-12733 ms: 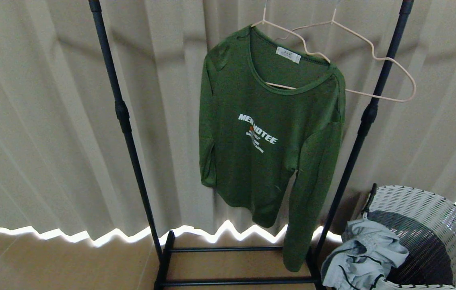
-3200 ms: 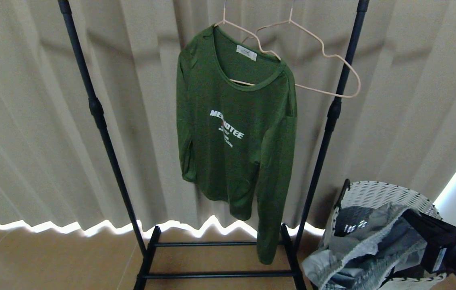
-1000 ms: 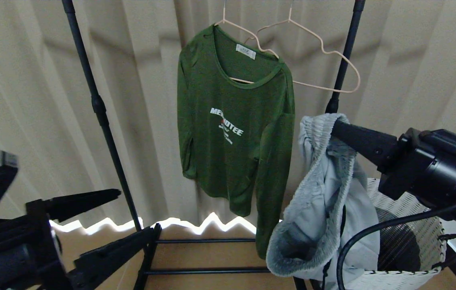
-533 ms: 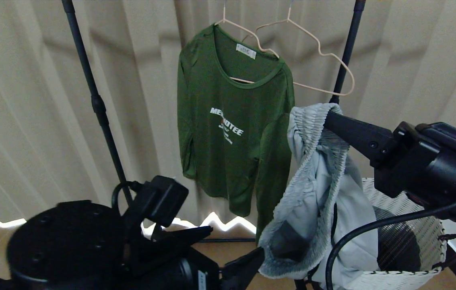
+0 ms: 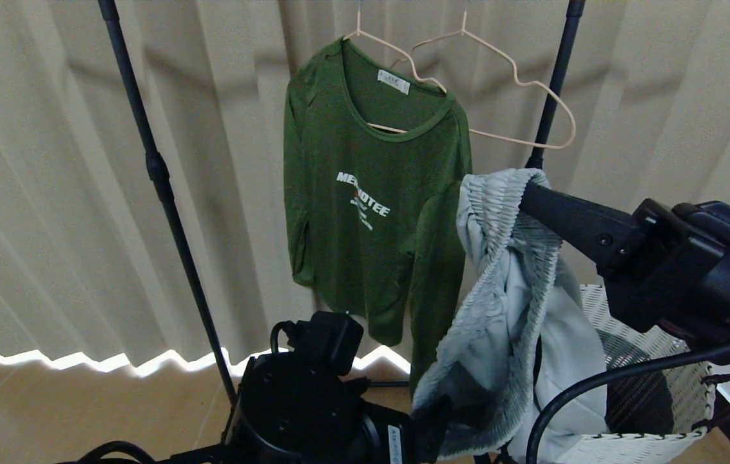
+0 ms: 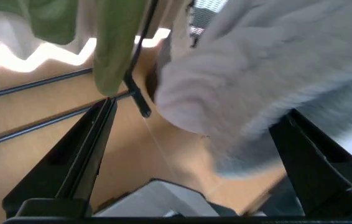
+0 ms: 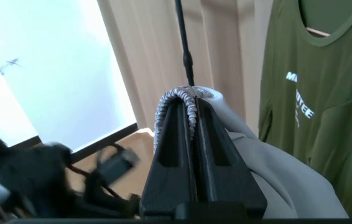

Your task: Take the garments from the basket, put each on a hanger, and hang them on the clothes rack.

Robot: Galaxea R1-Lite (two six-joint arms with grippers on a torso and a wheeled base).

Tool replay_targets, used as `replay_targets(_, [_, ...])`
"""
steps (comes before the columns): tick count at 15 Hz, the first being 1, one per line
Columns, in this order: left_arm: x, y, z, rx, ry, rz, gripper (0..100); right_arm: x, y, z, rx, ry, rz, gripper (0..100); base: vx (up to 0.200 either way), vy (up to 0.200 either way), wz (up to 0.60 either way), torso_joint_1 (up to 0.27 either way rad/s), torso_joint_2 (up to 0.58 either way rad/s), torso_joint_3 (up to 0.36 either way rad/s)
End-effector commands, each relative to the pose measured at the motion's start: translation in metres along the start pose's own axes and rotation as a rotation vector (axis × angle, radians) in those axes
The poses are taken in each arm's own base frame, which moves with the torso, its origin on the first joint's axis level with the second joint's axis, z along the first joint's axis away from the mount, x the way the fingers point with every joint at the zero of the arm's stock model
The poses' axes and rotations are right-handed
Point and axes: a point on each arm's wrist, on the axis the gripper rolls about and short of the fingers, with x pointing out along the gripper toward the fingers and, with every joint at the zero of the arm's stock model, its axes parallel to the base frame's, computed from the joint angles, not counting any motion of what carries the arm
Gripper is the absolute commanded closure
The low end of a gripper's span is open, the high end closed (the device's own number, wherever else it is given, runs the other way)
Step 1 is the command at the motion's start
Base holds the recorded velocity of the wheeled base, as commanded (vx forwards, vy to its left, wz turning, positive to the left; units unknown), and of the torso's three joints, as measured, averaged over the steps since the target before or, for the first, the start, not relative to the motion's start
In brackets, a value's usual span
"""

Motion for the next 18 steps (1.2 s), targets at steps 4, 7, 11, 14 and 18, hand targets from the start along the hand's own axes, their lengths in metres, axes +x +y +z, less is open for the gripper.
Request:
replay_targets(4, [0.008, 0.018, -0.016, 0.004, 0.041, 0.061, 0, -0.001, 0.002, 0.004, -0.006, -0.033, 0.011, 100, 0.0, 0.0, 0.0, 0.0, 0.0, 0.0])
replay_targets(7, [0.005, 0.024, -0.018, 0.002, 0.033, 0.069, 100, -0.003, 0.002, 0.005, -0.01, -0.038, 0.011, 100, 0.0, 0.0, 0.0, 0.0, 0.0, 0.0])
replay_targets(11, [-0.005, 0.03, -0.016, 0.055, -0.017, 0.057, 100, -0.004, -0.001, 0.003, -0.011, -0.031, -0.004, 100, 0.0, 0.0, 0.0, 0.0, 0.0, 0.0])
replay_targets(14, [-0.034, 0.055, 0.018, 0.191, -0.245, 0.082, 100, -0.012, -0.015, -0.007, -0.02, 0.005, -0.076, 100, 0.0, 0.0, 0.0, 0.0, 0.0, 0.0])
replay_targets(18, [-0.079, 0.059, 0.096, 0.185, -0.486, 0.093, 100, -0.013, -0.021, -0.017, -0.016, 0.043, -0.096, 100, 0.0, 0.0, 0.0, 0.0, 0.0, 0.0])
